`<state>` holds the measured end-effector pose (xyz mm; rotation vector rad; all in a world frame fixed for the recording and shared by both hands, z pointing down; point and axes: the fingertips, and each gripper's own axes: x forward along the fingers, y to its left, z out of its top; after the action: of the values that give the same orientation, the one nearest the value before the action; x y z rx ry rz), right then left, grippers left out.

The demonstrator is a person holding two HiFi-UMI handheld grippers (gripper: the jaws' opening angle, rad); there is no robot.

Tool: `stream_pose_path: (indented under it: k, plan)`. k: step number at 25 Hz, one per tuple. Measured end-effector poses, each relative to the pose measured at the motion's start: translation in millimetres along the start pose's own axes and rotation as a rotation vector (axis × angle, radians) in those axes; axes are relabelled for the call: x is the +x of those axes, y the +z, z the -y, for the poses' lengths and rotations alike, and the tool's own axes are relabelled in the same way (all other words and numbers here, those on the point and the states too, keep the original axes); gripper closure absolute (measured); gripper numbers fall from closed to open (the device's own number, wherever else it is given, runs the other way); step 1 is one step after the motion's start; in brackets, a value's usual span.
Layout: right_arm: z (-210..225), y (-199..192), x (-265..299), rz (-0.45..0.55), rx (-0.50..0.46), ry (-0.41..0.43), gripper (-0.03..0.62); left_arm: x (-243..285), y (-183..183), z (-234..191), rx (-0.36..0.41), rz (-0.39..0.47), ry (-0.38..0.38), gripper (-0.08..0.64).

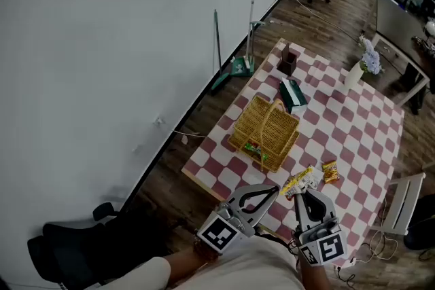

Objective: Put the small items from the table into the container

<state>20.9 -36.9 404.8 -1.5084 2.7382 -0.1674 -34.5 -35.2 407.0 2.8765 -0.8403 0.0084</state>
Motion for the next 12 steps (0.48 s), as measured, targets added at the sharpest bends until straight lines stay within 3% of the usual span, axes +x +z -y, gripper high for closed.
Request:
stream_pose_path:
  k: [12]
  plan:
    - [32.2, -3.8, 49.2, -0.078, -0.024, -0.021, 0.552, 14.9, -5.4, -52.4, 0.017, -0.019, 0.031, 0.548]
